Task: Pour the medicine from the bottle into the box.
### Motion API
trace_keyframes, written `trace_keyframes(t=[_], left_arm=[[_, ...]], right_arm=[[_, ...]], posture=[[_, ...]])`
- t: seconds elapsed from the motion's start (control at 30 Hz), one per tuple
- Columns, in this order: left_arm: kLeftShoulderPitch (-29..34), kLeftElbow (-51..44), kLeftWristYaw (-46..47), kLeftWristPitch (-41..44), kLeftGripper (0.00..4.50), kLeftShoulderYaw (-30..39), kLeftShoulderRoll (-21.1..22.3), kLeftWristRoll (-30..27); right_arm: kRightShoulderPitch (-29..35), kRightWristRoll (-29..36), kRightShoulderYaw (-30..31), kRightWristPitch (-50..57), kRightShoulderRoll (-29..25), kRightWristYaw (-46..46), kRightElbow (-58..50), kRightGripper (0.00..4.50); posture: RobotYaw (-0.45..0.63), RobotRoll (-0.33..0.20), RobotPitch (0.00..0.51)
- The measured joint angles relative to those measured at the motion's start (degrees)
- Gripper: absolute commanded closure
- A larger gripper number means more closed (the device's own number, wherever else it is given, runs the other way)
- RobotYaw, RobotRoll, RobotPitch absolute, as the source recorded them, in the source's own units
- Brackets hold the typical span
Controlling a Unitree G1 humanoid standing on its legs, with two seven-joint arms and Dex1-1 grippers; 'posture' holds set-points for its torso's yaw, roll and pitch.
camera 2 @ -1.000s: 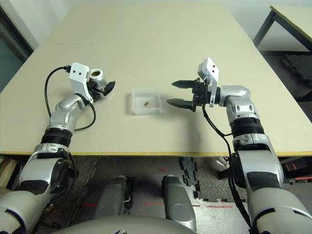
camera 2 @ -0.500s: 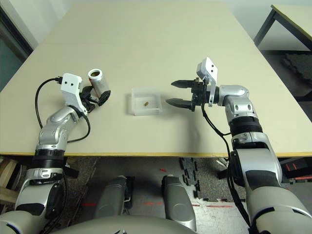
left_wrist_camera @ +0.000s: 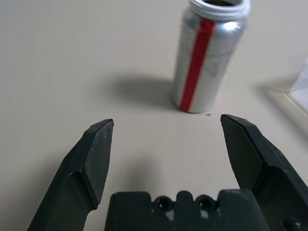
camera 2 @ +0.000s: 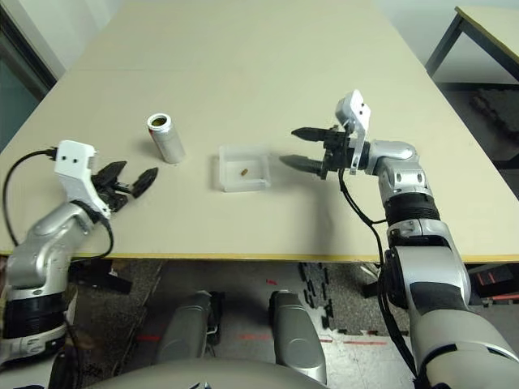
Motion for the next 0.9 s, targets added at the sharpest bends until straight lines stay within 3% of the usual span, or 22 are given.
trace_keyframes(t=[0.2,0.4,0.73,0.9], left_arm=[[-4.70,9.44,-1.30,-2.35,0.04,3.58,7.52,-0.12],[-13.52,25.37,-4.47,-9.41,0.04,3.49,13.18,1.62],[-24.81,51.56,-6.49,-23.91,0.04,1.09,14.89,6.33],[-28.83,59.49,-5.66,-28.84,0.04,1.09,15.83,7.53]], right_arm=[[0.37,0.23,-4.61,-0.18,-1.53,-11.07,2.10,0.00],[1.61,0.31,-8.28,-0.69,-2.95,-19.53,3.74,0.00],[2.88,-0.01,-11.96,-2.76,-4.72,-32.89,5.99,0.00],[3.52,-0.16,-12.93,-3.46,-5.93,-37.13,6.46,0.00]], posture=[[0.02,0.000,0.143],[0.01,0.000,0.141],[-0.03,0.000,0.170],[-0.05,0.000,0.173]])
